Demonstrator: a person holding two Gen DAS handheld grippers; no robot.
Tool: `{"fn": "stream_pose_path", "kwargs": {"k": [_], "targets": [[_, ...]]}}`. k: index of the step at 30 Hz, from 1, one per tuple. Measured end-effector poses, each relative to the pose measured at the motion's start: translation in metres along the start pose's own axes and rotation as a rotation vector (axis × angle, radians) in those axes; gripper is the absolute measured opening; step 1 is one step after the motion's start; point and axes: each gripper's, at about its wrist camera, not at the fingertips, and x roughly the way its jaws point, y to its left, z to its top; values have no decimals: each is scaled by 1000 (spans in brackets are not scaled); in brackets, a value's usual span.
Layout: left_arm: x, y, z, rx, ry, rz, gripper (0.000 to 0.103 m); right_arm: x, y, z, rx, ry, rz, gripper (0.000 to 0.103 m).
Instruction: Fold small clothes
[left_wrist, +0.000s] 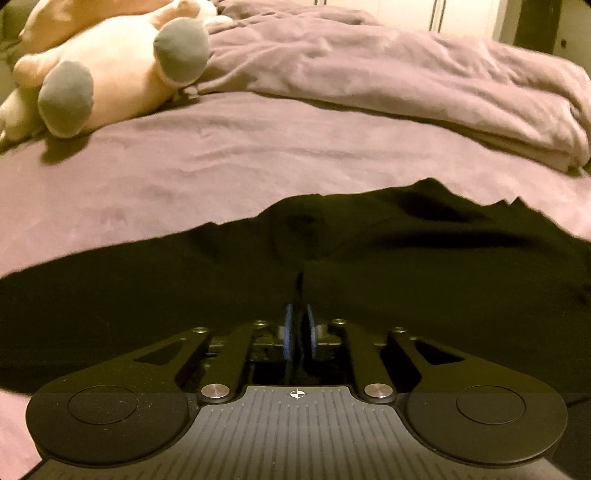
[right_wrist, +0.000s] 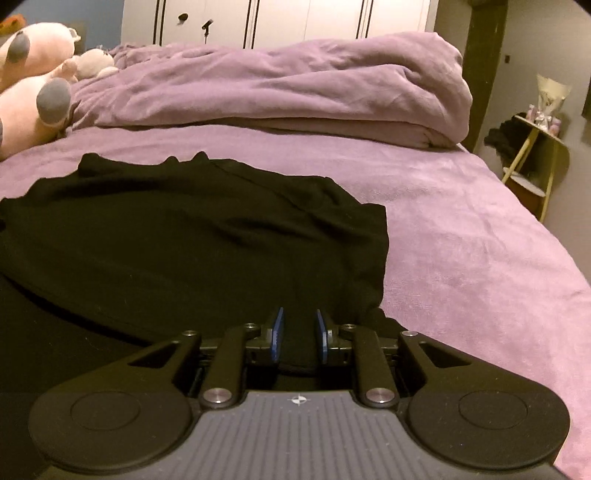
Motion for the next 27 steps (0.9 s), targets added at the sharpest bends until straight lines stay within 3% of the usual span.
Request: {"fn": "stream_pose_path", "kwargs": {"k": [2, 3, 5, 7, 10, 13, 16, 19, 22, 25, 27], "targets": [[-11, 9, -1, -75, 13, -49, 48, 0, 0, 1, -7, 12, -2, 19], [-20, 15, -4, -120, 3, -75, 53, -2, 2, 4, -16, 29, -12, 19], [-38, 27, -11, -171, -13, -129, 61, -14, 7, 8, -18, 41, -43, 26], [-58, 39, -24, -190, -24, -156, 64, -31, 11, 4, -9, 22, -9, 35], [-82, 60, -46, -206, -48, -137, 76, -54, 20, -19, -1, 41, 48, 41], [-85, 89, -67, -286, 11, -92, 74, -68, 30, -45, -51, 13, 15, 44], [-93, 122, -82, -415, 11, -120, 73, -86, 30, -47, 4, 25, 24, 44], [-106, 164, -86, -526, -40, -88, 73, -101, 29, -50, 70, 47, 65, 47], [-115, 220, -89, -688, -129, -43, 73, -114, 37, -58, 46, 52, 70, 49], [-116, 276, -95, -884, -214, -21, 64, -121, 43, -64, 45, 72, 78, 50], [-113, 306, -99, -976, -248, -4, 53, -122, 44, -65, 65, 84, 85, 50]]}}
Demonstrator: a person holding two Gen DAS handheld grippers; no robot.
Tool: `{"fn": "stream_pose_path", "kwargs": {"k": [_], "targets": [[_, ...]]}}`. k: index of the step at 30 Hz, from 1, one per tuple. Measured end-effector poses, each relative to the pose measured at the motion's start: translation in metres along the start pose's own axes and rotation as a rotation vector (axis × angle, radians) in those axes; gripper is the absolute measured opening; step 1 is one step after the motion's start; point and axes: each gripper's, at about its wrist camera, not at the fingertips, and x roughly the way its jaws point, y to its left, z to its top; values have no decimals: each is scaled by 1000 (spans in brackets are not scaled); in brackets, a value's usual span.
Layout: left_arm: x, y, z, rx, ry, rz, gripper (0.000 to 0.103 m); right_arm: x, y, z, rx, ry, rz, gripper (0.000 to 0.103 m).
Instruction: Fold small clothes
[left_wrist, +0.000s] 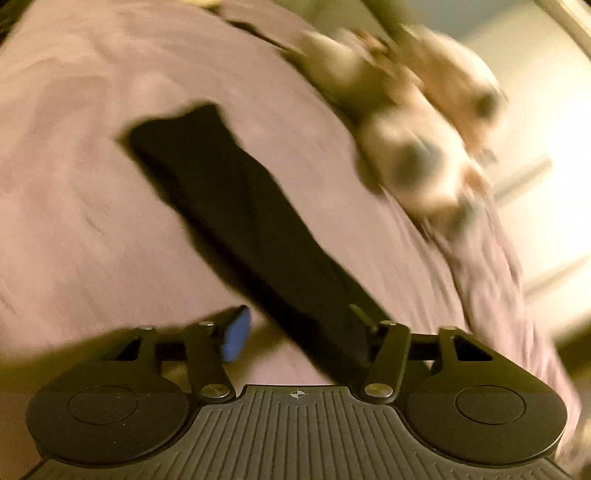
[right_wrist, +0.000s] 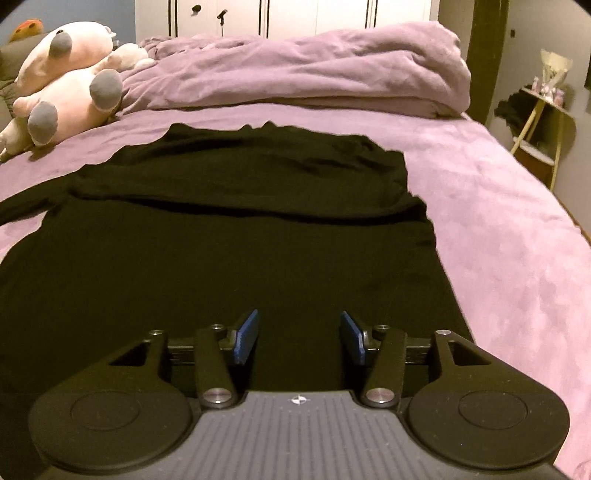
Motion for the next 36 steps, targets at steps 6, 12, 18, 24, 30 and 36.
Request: {"fn": "stream_pose_path", "kwargs": {"k": [6, 12, 18, 24, 30, 36], "targets": [[26, 29, 30, -156, -9, -2, 8, 5, 6, 6, -13, 18, -25, 51], [29, 15, 30, -77, -35, 44, 5, 6, 3, 10, 22, 26, -23, 51], [15, -49, 10, 235, -38, 72, 5, 1, -7, 9, 53, 10, -16, 51], [-2, -154, -52, 559, 47, -74, 5, -8, -18, 7, 102, -17, 3, 51], [-15, -251, -166, 885, 218, -252, 6, -18, -34, 3, 151, -38, 16, 51], [-3, -260, -279, 1115, 389, -267, 37, -20, -50, 1, 203, -27, 18, 51]]}}
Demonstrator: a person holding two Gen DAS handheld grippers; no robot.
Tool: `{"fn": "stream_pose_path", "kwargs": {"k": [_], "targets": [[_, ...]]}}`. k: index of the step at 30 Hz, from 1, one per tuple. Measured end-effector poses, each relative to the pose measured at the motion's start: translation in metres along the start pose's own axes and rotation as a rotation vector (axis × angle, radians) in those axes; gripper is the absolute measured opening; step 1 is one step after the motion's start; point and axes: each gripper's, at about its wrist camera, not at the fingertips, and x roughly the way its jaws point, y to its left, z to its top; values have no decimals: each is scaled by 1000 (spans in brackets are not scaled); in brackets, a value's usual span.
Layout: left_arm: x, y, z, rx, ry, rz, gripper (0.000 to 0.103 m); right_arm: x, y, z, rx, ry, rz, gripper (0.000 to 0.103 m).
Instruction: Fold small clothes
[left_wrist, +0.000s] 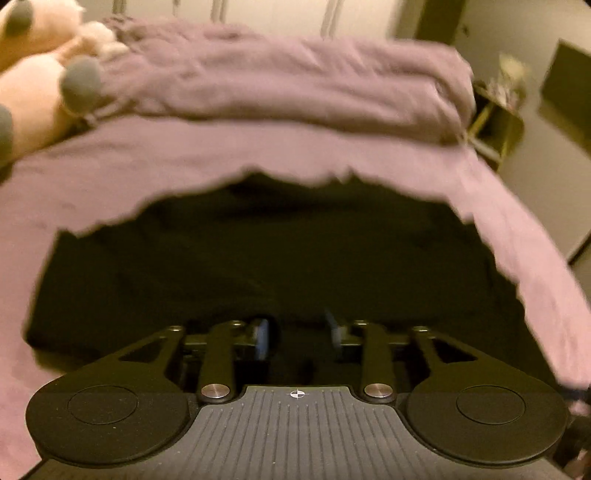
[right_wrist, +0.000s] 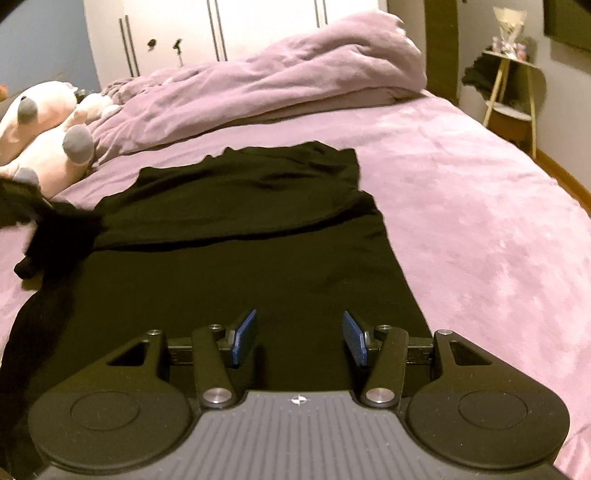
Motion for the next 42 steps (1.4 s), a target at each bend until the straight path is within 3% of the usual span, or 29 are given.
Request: {"fn": "stream_pose_path", "kwargs": {"k": [6, 9, 11, 13, 16, 17, 19, 22, 24, 27, 34, 37, 39, 40, 42], "targets": [[-22, 29, -41, -140, -5, 64, 42, 8, 5, 11, 0, 27, 102, 51], [-41, 53, -50, -191, -30, 170, 49, 25, 29, 23, -20, 58, 186, 51], [-53, 70, -50, -226, -54, 243, 56, 39, 52, 33, -24, 90, 275, 52], [-58, 88, -52, -286, -58, 288, 57, 58, 77, 41, -2, 127, 388, 54], [-58, 111, -60, -400, -33, 271, 57, 92, 116, 52, 49, 199, 540, 57], [-58, 115, -64, -420, -20, 270, 57, 104, 129, 55, 77, 237, 555, 58], [-60, 118, -72, -434, -21, 287, 57, 110, 154, 58, 44, 246, 520, 58], [-61, 122, -80, -440, -37, 289, 58, 84, 199, 51, -259, 68, 417, 58], [-63, 124, -82, -446, -46, 287, 58, 73, 217, 40, -413, 9, 409, 59], [-63, 126, -81, -450, -57, 292, 57, 68, 232, 22, -581, -59, 310, 59], [-67, 135, -86, -451, -61, 324, 57, 71, 250, 13, -761, -142, 224, 57], [-66, 134, -85, -445, -55, 329, 58, 78, 268, 5, -857, -177, 208, 45], [-64, 131, -83, -431, -48, 344, 58, 87, 275, 2, -887, -167, 214, 16], [-63, 130, -82, -426, -43, 349, 58, 91, 276, 3, -875, -163, 214, 8], [-63, 127, -80, -421, -42, 352, 58, 90, 268, 15, -779, -180, 229, 5]]}}
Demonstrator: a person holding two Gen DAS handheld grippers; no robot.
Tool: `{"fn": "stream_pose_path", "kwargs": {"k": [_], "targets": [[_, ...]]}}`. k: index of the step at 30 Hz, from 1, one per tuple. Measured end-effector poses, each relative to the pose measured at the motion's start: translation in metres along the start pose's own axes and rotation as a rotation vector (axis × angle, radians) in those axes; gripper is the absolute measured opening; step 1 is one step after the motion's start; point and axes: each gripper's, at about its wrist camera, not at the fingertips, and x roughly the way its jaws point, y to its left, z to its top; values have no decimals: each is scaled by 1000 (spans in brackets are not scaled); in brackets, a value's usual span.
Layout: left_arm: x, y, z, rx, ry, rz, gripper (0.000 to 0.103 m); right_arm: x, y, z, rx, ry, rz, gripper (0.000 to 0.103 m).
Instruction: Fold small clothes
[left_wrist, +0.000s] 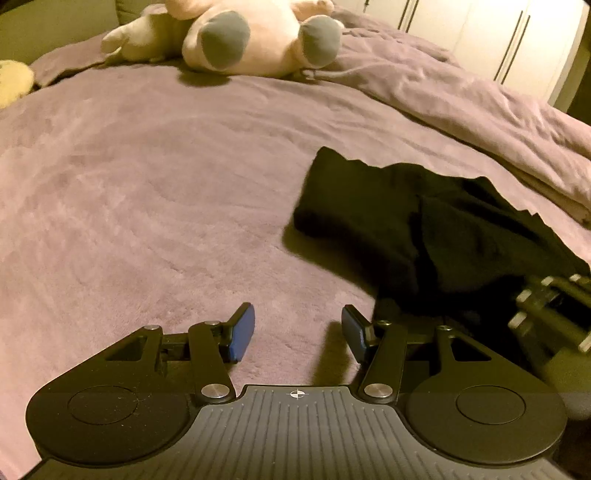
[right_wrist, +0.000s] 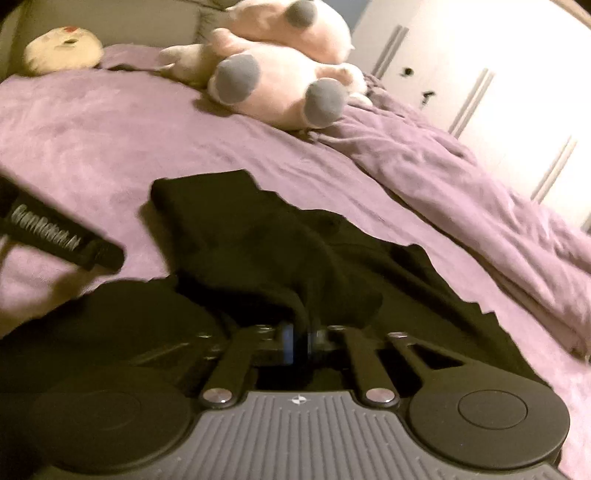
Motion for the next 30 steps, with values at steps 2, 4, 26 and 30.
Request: {"fn": "stream_pose_path", "kwargs": {"k": [2, 4, 26, 30], "targets": [[-1, -3, 2, -2, 2, 0, 58, -9, -26, 2, 140, -36, -43, 5], [-2, -8, 4, 5, -4, -4, 58, -22, -65, 0, 342, -81, -67, 5], [44, -103, 20, 269, -26, -3, 62, -13, -240, -147, 1161, 51, -94, 18], [51, -101, 23, 234, -25, -2, 62, -11, -248, -154, 1222, 47, -76, 11]]}}
